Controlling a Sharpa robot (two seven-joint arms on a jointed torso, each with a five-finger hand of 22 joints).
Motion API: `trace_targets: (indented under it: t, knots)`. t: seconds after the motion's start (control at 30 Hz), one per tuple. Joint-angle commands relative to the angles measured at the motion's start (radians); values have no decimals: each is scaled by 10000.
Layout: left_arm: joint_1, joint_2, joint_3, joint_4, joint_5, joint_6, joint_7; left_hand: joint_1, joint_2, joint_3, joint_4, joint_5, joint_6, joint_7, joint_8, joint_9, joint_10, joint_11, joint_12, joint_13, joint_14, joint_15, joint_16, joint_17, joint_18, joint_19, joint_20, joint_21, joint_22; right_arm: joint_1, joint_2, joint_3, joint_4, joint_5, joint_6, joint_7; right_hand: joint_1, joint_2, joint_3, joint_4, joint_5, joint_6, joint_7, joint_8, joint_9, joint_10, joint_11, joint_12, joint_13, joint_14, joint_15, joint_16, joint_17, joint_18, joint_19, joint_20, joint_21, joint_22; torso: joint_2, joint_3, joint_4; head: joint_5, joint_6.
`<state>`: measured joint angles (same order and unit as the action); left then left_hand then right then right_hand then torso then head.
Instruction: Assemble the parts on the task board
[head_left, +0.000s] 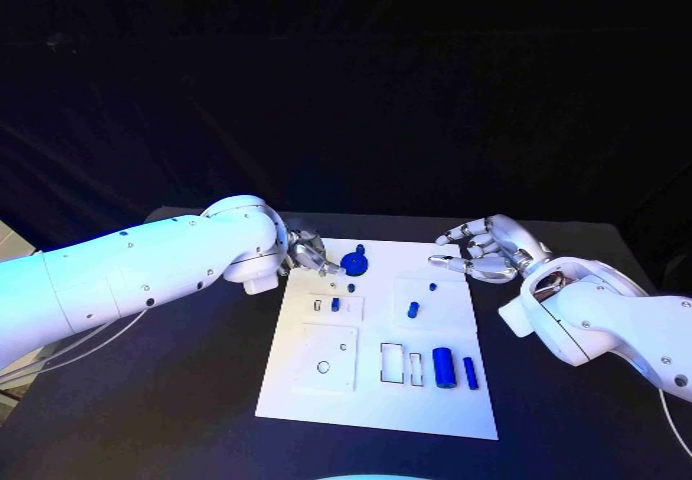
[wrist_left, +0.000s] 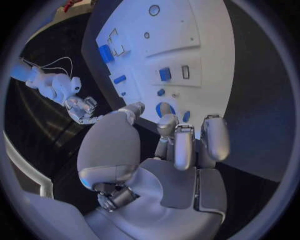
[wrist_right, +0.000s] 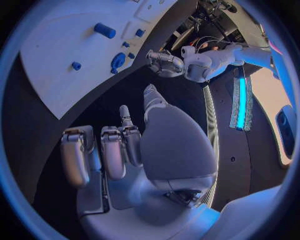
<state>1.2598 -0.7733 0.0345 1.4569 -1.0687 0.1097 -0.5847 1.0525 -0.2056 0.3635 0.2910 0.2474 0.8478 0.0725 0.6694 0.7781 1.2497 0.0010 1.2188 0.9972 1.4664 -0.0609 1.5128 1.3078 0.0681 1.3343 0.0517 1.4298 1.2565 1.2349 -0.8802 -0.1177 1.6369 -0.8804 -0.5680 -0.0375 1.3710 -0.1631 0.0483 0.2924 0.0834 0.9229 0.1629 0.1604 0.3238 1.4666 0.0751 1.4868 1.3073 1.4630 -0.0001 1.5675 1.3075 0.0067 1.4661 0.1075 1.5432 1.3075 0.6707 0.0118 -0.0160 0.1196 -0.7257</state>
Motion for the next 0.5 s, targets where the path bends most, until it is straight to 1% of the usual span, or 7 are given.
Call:
trace_targets:
  t: [0.03, 0.1, 0.17, 0.3, 0.37, 0.43, 0.5]
  knots:
    - [157, 175, 30, -488, 462, 207, 105, 286, 105, -113, 5, 73, -221, 150, -408, -321, -252, 133, -165, -266, 668, 152, -26, 1387, 48, -24, 114, -53, -24, -8, -3, 3, -9, -78, 81, 61, -118, -12, -64, 12, 25, -62, -9, -10, -10, 329, 46, -28, 1942, 1044, 70, -18, 2497, 10, 896, 34, -21, 2461, 10, 12, 6, 30, 29]
    - [200, 287, 38, -756, 489, 230, 137, 346, 129, -134, 7, 82, -255, 187, -505, -408, -291, 166, -187, -308, 659, 180, -38, 1362, 52, -35, 142, -61, -35, -8, -5, 3, -9, -77, 78, 61, -118, -12, -64, 12, 25, -62, -9, -10, -10, 329, 46, -28, 1942, 1044, 70, -18, 2497, 10, 896, 34, -21, 2461, 27, 14, -5, 32, 37]
    - [235, 447, 44, -1090, 493, 270, 178, 392, 144, -154, 5, 88, -278, 216, -579, -476, -327, 194, -208, -347, 654, 204, -41, 1355, 58, -53, 165, -73, -56, -8, -9, 3, -10, -77, 75, 62, -118, -12, -64, 12, 25, -62, -9, -10, -10, 329, 46, -28, 1942, 1044, 70, -18, 2497, 10, 896, 34, -21, 2461, 46, -7, -10, 23, 46]
    - [269, 789, 34, -1761, 371, 446, 219, 439, 165, -163, 5, 92, -293, 238, -637, -530, -348, 213, -213, -361, 653, 224, -39, 1359, 62, -65, 182, -82, -69, -7, -20, 3, -7, -77, 66, 63, -118, -12, -64, 12, 25, -62, -9, -10, -10, 329, 46, -28, 1942, 1044, 70, -18, 2497, 10, 896, 34, -21, 2461, 70, -10, -12, 21, 32]
    - [277, 954, 10, -2074, 310, 564, 225, 442, 167, -163, 5, 92, -293, 239, -640, -534, -349, 214, -214, -363, 653, 225, -39, 1359, 62, -65, 183, -82, -69, -7, -24, 3, -1, -77, 63, 62, -118, -12, -64, 12, 25, -62, -9, -10, -10, 329, 46, -28, 1942, 1044, 70, -18, 2497, 10, 896, 34, -21, 2461, 89, -7, -18, 22, 39]
    - [283, 1129, -30, -2401, 259, 681, 230, 444, 167, -163, 5, 92, -294, 240, -642, -536, -350, 215, -214, -364, 653, 225, -39, 1359, 62, -65, 184, -82, -69, -7, -28, 3, 3, -77, 61, 62, -118, -12, -64, 12, 25, -62, -9, -10, -10, 329, 46, -28, 1942, 1044, 70, -18, 2497, 10, 896, 34, -21, 2461, 77, -5, -21, 21, 19]
    - [285, 1276, -74, -2676, 207, 758, 248, 444, 168, -166, 6, 91, -293, 241, -645, -540, -352, 216, -215, -365, 650, 227, -43, 1350, 63, -69, 185, -84, -73, -6, -31, 3, 8, -77, 59, 62, -133, 6, -68, 8, 30, -63, -9, -8, -11, 325, 46, -33, 1937, 1044, 71, -17, 2500, 9, 899, 34, -16, 2464, 96, -5, -29, 28, 0]
